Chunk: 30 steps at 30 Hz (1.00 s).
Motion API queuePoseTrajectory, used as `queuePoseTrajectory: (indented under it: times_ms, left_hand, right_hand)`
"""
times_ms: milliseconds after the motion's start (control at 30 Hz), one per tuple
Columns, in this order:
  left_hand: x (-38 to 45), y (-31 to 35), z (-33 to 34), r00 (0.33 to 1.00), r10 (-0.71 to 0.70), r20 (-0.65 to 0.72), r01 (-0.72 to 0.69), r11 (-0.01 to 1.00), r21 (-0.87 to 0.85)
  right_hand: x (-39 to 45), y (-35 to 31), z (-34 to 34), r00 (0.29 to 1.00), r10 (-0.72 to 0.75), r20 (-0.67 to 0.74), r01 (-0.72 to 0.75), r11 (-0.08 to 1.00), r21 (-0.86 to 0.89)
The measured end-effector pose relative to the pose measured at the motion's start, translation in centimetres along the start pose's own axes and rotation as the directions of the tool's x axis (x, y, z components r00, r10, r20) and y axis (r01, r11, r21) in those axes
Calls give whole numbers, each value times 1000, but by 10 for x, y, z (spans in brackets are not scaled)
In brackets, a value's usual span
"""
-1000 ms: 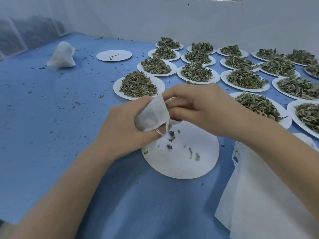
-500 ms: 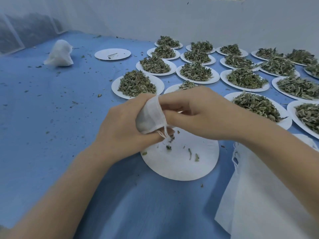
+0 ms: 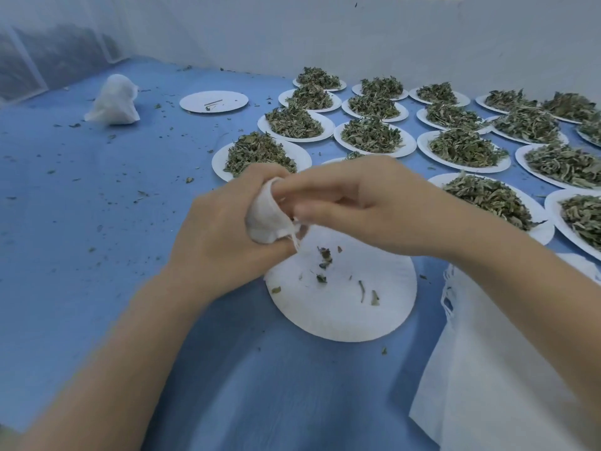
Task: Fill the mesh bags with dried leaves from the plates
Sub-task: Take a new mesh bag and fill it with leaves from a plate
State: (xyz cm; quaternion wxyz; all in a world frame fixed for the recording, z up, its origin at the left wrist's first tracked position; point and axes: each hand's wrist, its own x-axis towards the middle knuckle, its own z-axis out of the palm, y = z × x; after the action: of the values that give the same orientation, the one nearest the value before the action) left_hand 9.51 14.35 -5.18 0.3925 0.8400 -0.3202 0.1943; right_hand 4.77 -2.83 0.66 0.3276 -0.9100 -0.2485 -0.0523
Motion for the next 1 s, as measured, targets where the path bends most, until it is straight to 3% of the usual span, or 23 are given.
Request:
queuePoseTrajectory:
  times_ms: [67,100,200,267,567,733,1000]
  left_hand:
    - [2,-4,-4,998,-53,-30,54,997,46]
    - [2,-6,-5,997,-78,-29,80,995,62]
    - [2,-8,-4,995,-95,3,95,991,98]
    - [2,-8,-4,996,-85,19,83,991,104]
    - [2,-6,-3,995,-94,39,89,989,122]
    - [2,-6,-3,993,-106,52,100,989,113]
    - [1,-5,-3,992,-106,74,98,990,102]
  right_hand:
    - [-8,8,-4,986,51,-160,-43,998,54]
    - [-11,14,-4,979,90,-184,-92,996,-5]
    - [-15,28,9,970,242,29,-214,902,-376]
    - [-17,34,22,947,284,150,-192,874,-446]
    - [-25,23,22,957,164,239,-82,944,-319]
    - [-32,20,22,938,97,333,23,940,-340]
    - [-47,16,-1,882,272,384,-118,919,-377]
